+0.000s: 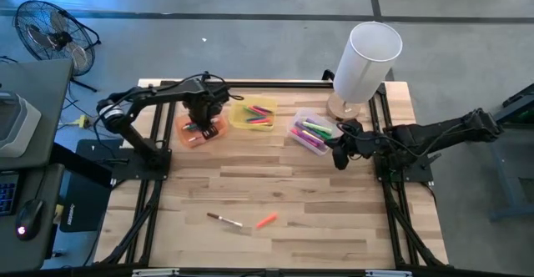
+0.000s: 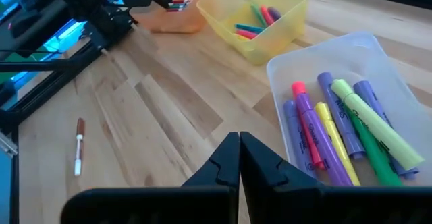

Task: Pick & Place Markers
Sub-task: Put the brown marker pen into the orange bin

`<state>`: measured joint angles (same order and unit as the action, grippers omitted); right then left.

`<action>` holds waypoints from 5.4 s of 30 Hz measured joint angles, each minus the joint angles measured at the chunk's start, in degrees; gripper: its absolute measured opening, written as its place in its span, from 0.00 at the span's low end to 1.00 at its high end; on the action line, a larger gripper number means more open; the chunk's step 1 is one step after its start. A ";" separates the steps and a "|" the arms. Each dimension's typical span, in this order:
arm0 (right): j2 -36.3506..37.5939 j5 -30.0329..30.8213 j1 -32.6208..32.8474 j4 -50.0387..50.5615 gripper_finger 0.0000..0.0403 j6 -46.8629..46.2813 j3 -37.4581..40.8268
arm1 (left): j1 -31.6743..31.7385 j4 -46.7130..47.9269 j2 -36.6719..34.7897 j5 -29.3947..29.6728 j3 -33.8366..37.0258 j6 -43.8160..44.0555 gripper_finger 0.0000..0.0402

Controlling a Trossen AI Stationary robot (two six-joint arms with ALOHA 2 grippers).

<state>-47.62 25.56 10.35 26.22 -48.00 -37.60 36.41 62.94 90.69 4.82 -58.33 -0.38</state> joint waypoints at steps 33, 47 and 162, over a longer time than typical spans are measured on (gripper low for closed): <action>0.00 -2.08 -0.72 -0.46 0.00 9.53 0.00 | -44.31 -30.70 -20.15 1.09 6.69 41.30 0.03; -14.64 -0.17 -0.13 -8.24 0.00 7.76 -11.01 | -57.18 -42.66 -27.94 5.80 23.55 46.70 0.00; -57.24 -10.69 -1.18 1.82 0.07 28.49 -63.87 | -53.93 -98.53 -28.54 24.00 24.11 19.39 0.07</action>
<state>-104.86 14.87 9.17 28.03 -19.51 -101.47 -17.52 -35.59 62.15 28.82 -34.22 19.00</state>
